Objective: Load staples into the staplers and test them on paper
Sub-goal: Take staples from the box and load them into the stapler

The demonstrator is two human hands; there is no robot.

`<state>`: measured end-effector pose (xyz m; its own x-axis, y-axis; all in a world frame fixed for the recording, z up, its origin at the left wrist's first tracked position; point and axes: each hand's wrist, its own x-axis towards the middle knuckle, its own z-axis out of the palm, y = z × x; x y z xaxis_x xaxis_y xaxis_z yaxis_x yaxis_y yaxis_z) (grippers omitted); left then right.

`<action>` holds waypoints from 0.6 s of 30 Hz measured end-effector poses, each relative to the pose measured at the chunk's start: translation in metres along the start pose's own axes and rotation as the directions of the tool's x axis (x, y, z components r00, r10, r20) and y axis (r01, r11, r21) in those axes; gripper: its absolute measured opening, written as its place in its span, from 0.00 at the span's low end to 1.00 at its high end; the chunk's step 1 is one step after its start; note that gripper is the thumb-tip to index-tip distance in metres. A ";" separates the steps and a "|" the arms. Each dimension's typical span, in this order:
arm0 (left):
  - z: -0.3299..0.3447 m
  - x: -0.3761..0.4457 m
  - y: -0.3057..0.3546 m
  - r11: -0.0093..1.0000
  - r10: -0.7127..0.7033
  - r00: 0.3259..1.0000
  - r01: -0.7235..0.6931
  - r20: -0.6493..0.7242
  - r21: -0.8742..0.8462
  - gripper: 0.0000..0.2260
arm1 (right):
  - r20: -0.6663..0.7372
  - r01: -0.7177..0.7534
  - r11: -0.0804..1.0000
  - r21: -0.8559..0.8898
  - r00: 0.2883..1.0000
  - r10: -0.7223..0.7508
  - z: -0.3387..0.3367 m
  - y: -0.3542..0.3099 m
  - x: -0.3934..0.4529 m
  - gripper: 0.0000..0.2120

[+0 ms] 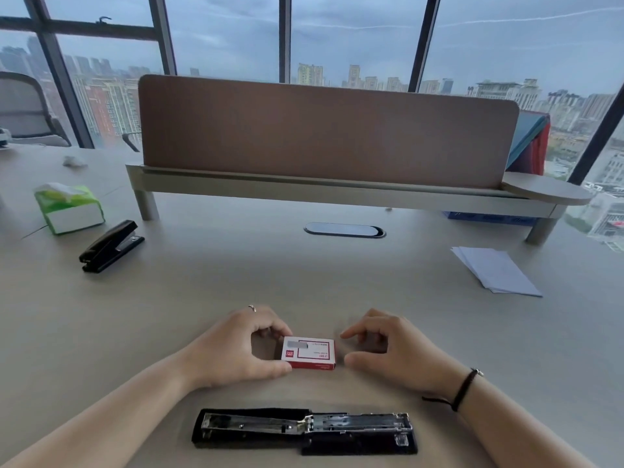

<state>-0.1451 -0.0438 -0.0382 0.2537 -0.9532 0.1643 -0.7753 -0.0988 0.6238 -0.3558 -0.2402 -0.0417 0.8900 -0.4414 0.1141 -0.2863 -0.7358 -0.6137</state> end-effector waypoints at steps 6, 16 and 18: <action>0.001 0.002 0.000 1.000 0.011 1.000 -0.011 0.001 0.019 0.14 | -0.053 -0.030 0.999 -0.040 0.998 0.028 0.004 -0.004 0.004 0.15; 0.004 0.004 0.001 1.000 0.026 1.000 -0.025 0.009 -0.011 0.15 | -0.062 -0.001 0.996 -0.089 0.998 -0.005 0.008 -0.007 0.006 0.16; 0.003 0.003 0.000 1.000 0.016 1.000 -0.016 0.003 -0.010 0.16 | -0.010 0.007 0.999 -0.035 1.000 -0.007 0.005 -0.004 0.004 0.13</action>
<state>-0.1461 -0.0480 -0.0398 0.2401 -0.9554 0.1720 -0.7735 -0.0813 0.6286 -0.3492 -0.2361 -0.0424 0.8885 -0.4413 0.1259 -0.2927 -0.7563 -0.5852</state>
